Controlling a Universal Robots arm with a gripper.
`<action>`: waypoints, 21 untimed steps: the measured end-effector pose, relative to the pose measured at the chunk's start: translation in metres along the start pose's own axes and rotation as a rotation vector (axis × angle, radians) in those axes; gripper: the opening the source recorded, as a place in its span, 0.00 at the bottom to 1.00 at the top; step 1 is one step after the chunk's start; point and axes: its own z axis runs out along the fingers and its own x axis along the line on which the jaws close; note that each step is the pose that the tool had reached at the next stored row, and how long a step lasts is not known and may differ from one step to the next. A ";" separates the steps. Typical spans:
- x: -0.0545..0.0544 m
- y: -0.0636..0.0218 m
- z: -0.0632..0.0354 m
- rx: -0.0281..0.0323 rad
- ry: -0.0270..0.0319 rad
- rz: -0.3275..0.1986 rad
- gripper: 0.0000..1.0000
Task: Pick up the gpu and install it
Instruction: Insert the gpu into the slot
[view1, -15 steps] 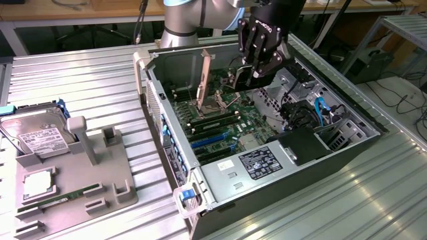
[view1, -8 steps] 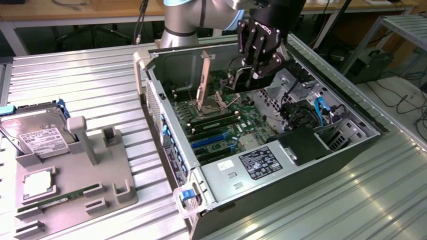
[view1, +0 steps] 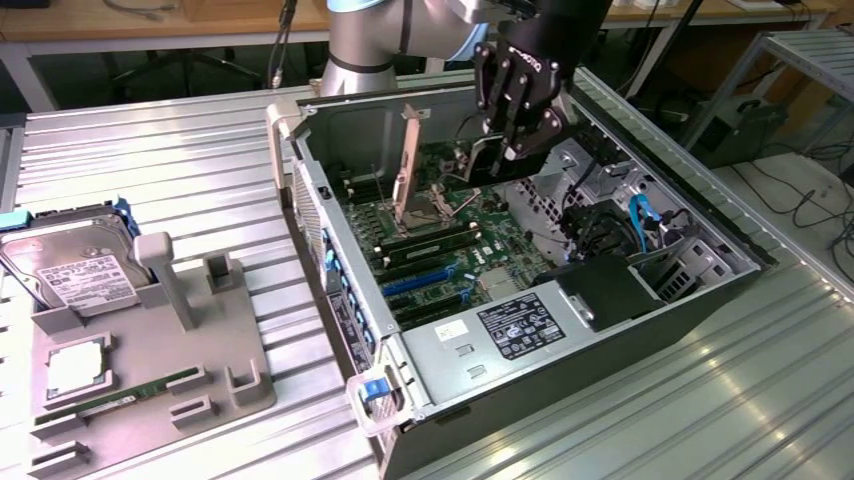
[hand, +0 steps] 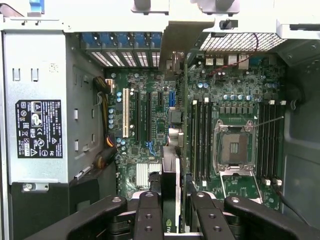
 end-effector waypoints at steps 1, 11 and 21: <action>0.000 0.0000 0.0006 0.0000 -0.0001 0.000 0.27; 0.000 -0.0002 0.0052 0.0001 -0.0001 -0.001 0.27; 0.000 -0.0004 0.0121 0.0000 0.0000 -0.004 0.27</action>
